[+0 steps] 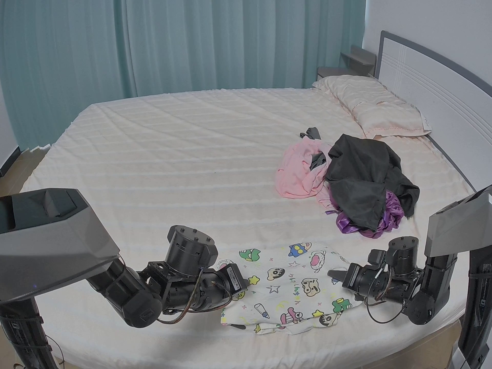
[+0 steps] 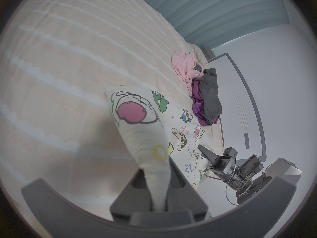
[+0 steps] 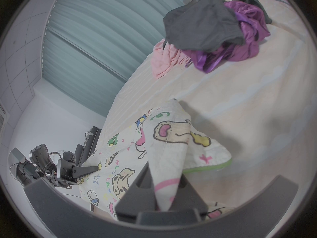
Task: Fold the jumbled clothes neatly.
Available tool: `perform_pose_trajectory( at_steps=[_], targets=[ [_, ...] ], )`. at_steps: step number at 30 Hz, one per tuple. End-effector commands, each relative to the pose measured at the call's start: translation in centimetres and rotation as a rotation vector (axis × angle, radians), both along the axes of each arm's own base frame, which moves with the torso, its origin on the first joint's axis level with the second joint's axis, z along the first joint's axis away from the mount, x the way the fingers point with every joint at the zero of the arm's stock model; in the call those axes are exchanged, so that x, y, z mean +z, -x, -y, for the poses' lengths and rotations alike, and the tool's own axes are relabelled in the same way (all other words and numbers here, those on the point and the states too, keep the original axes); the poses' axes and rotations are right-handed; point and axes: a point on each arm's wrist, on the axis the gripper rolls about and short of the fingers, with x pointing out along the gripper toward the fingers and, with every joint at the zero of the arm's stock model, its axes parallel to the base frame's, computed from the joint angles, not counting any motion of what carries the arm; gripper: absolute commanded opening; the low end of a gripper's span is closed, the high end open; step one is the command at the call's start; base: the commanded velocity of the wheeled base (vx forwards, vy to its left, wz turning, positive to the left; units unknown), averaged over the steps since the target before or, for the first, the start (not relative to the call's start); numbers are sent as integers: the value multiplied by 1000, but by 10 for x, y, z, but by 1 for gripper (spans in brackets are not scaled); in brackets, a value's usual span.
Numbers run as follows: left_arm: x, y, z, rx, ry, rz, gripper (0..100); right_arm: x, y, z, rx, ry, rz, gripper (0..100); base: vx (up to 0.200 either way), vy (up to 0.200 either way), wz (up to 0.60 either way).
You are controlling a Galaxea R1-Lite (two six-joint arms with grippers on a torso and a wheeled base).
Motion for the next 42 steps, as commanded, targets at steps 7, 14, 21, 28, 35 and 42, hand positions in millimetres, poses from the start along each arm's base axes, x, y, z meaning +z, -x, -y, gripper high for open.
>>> perform_pose_trajectory(
  at_steps=[7,14,21,28,35,42],
  targets=[
    [-8,-3,-11,27,-23,-23,0,-1,1,0,0,4,-6,0,0,-57,0],
    [-18,11,-22,-20,-90,-43,100,-1,4,1,1,10,-13,100,0,0,0],
    [-20,8,-48,27,-145,-40,100,13,23,19,-5,56,-7,100,0,0,0],
    [-13,13,-60,79,-116,-54,100,1,46,22,115,162,-56,100,0,0,0],
    [-13,12,-59,88,-101,-61,100,-9,60,25,218,207,-92,100,0,0,0],
    [-10,9,-58,97,-90,-49,100,-12,66,30,233,242,-105,0,0,0,0]
  ],
)
